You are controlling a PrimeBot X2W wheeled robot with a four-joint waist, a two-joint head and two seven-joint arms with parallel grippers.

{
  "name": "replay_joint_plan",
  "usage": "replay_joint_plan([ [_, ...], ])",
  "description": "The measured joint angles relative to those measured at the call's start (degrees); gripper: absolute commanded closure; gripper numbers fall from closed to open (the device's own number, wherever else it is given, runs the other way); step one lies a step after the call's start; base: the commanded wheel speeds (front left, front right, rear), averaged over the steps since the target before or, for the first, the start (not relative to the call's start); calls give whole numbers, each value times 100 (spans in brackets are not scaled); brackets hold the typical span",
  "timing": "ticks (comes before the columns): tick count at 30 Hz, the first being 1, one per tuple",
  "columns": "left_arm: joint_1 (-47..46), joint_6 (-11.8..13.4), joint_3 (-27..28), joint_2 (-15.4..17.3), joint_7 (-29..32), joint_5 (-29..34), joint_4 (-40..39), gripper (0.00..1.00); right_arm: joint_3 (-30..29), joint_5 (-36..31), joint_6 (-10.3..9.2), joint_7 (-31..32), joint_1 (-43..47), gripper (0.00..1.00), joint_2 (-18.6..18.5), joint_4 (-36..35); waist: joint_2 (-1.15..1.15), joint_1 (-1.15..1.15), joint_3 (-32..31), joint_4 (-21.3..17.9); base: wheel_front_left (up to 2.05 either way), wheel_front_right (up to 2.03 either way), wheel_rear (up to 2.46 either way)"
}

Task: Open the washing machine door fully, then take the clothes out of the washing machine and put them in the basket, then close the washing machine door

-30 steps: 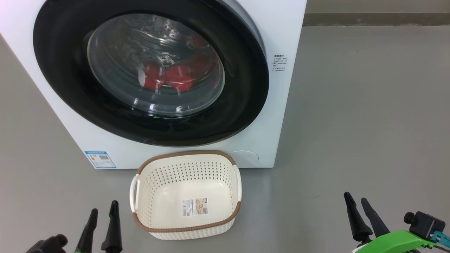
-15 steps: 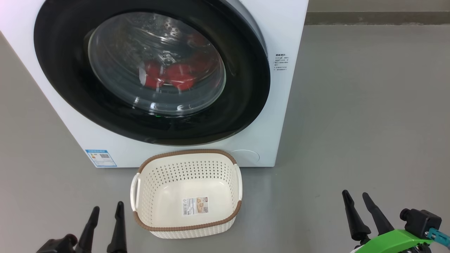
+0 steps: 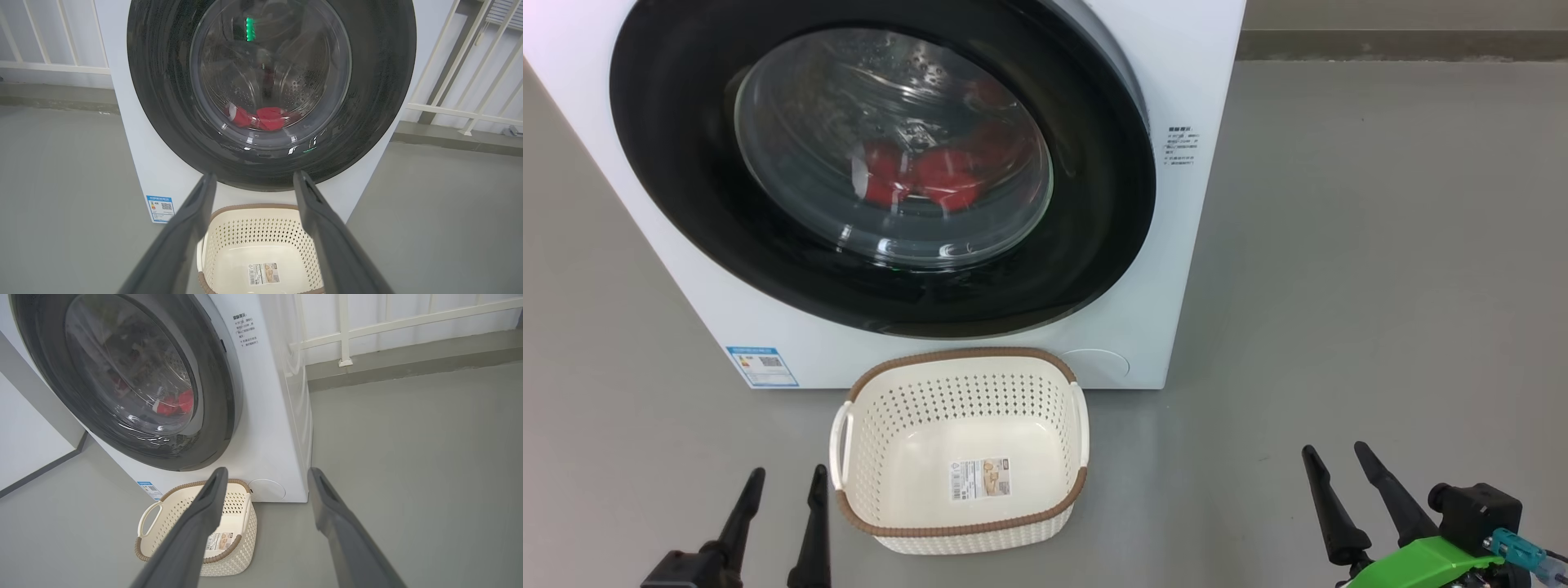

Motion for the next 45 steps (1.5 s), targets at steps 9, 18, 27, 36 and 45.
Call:
replay_joint_plan([
  [9,25,0,-32,10,-152,616,-46,0,53,-499,0,-133,0,0,-43,-32,0,0,7,1,0,0,0],
  [18,116,-1,-19,19,-275,1038,-43,0,103,-983,0,-275,-1,0,-93,-56,0,0,17,-7,0,0,0],
  [27,116,-53,144,-35,-304,943,126,0,8,-1102,0,-300,-1,0,-80,-75,0,0,39,-24,0,0,0],
  [36,117,-111,268,-81,-304,886,186,0,-149,-1121,0,-300,4,0,3,-77,0,0,9,-41,0,0,0],
  [45,120,-118,303,-100,-304,888,193,0,-163,-984,0,-300,0,98,76,-77,0,0,-4,-62,0,0,0],
])
